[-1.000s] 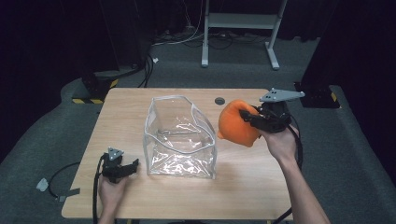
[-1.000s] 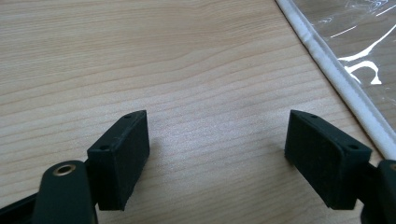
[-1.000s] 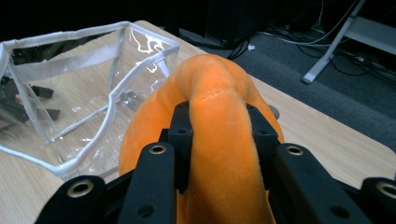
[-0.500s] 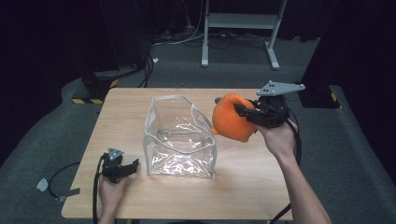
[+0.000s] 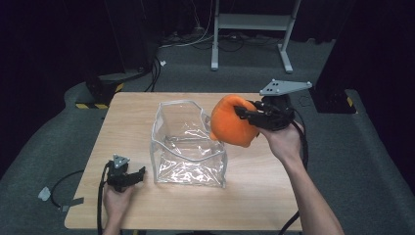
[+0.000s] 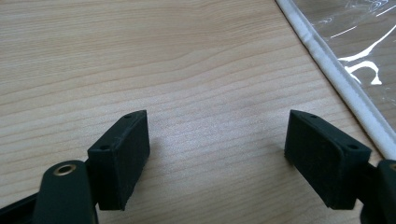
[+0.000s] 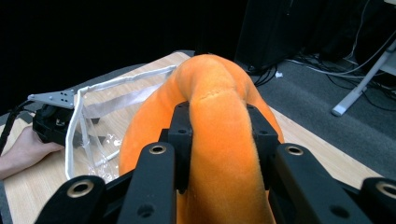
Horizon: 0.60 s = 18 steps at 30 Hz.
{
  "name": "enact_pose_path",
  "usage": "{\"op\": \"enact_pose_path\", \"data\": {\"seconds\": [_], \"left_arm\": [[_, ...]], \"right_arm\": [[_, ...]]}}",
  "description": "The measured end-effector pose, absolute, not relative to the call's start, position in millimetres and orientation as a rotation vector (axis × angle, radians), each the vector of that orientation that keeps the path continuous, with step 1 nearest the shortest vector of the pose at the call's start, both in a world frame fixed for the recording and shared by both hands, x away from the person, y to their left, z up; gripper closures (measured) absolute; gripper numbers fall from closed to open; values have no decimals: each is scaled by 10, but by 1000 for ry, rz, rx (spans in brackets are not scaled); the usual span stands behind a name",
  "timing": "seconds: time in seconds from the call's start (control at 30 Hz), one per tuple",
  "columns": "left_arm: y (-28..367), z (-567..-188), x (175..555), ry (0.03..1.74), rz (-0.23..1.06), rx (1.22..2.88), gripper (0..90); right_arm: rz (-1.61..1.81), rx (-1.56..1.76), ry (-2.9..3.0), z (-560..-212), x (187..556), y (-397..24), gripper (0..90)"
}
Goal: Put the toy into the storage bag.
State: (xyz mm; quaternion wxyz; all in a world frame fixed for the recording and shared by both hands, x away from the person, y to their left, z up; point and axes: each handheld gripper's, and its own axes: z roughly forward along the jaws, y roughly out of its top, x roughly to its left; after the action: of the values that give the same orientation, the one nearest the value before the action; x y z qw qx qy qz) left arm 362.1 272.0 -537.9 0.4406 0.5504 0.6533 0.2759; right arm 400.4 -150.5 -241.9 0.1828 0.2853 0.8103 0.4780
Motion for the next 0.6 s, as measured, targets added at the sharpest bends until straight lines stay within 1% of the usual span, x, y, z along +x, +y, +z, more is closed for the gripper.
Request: {"op": "enact_pose_path", "data": {"seconds": [0.6], "left_arm": [[2720, -5379, 3620, 1622, 685, 1367, 222]], "right_arm": [[1406, 703, 2327, -2335, 3959, -1149, 696]]}}
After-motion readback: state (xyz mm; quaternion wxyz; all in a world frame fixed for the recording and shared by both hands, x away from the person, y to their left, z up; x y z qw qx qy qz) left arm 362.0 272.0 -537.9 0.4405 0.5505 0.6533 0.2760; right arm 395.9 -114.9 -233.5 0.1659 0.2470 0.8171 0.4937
